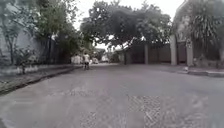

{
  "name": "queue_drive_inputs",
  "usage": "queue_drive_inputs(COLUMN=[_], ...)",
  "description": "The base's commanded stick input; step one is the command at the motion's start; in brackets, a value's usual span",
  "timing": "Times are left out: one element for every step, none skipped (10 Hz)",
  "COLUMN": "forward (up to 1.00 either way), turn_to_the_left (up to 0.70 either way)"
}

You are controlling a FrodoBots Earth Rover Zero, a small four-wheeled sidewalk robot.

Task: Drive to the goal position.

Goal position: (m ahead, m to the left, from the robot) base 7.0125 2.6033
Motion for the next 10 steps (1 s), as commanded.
queue_drive_inputs(forward=[1.00,1.00,1.00,1.00,1.00,1.00,1.00,1.00,1.00,1.00], turn_to_the_left=[0.02,0.02,0.02,0.02,0.02,0.02,0.02,0.02,0.02,0.02])
